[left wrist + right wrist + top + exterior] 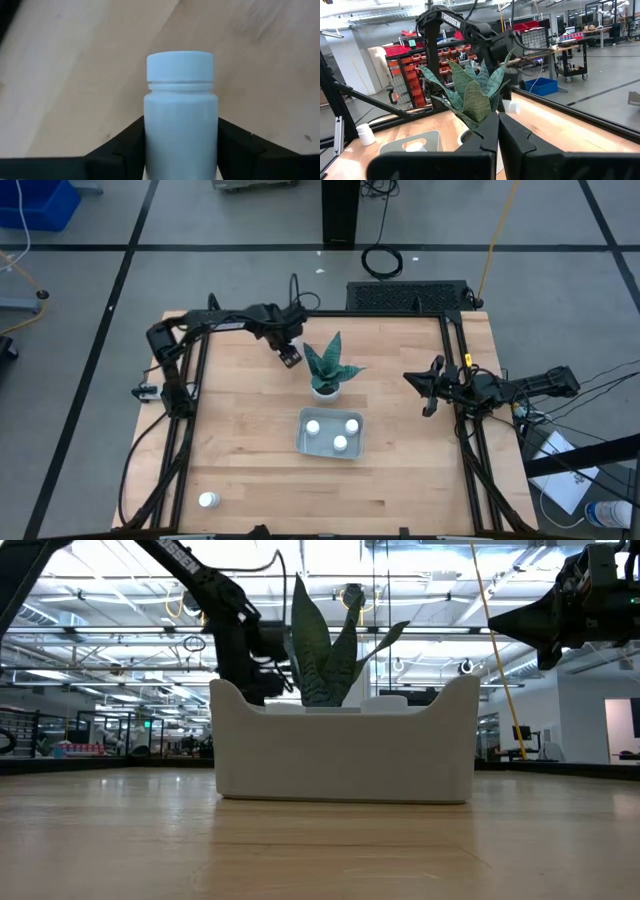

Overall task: Pick and place pill bottles into a basket
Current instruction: Put the white pill bottle into the gray bin

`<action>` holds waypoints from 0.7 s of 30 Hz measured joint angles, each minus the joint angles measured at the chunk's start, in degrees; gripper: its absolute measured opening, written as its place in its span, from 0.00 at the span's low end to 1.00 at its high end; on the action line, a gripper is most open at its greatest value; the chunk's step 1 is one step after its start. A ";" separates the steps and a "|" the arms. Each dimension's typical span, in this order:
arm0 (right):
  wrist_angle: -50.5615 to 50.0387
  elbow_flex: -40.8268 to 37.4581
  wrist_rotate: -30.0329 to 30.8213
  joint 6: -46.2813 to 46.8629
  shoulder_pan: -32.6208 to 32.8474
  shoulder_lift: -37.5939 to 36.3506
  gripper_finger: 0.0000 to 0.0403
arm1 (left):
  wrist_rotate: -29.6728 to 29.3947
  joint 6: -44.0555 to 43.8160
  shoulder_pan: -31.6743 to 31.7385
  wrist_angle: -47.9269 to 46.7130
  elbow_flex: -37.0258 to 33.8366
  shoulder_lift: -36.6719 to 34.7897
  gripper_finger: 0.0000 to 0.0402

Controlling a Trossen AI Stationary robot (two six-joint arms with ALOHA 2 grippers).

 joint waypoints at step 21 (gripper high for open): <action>0.00 0.01 0.00 0.00 0.00 0.00 0.01 | 13.71 -16.03 -1.28 -9.44 0.03 -31.47 0.43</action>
